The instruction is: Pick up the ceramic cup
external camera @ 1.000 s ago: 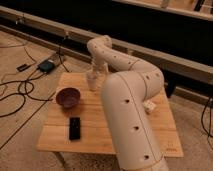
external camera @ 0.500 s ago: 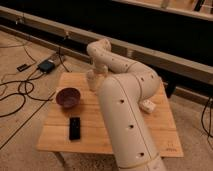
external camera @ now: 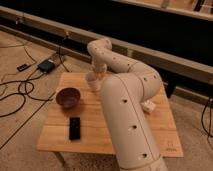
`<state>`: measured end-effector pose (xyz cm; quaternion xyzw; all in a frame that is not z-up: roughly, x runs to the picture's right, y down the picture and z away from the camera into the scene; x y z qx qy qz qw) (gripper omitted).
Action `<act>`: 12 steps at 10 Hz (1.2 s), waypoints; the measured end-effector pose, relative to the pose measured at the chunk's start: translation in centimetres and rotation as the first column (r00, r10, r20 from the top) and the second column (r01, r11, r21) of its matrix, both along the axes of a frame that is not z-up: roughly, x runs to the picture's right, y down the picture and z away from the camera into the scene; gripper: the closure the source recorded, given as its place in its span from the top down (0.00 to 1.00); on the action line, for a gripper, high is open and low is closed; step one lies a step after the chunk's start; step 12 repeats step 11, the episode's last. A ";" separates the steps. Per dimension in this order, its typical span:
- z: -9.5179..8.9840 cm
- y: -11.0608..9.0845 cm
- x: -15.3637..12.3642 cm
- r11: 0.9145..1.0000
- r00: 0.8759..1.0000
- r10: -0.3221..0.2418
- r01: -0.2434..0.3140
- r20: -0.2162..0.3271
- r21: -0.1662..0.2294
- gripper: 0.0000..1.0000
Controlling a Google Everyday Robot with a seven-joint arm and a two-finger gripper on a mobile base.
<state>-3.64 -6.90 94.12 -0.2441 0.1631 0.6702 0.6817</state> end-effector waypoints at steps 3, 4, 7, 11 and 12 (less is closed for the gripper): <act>-2.5 -0.7 -0.7 0.999 0.996 0.041 -0.040 0.077 -0.014 0.00; -3.3 -1.0 -0.8 0.998 0.993 0.054 -0.052 0.102 -0.018 0.00; -4.9 -1.2 -0.8 0.997 0.990 0.071 -0.066 0.121 -0.046 0.00; -6.4 -1.7 -1.7 0.995 0.990 0.073 -0.065 0.118 -0.070 0.00; -6.4 -1.7 -1.7 0.995 0.990 0.073 -0.065 0.118 -0.070 0.00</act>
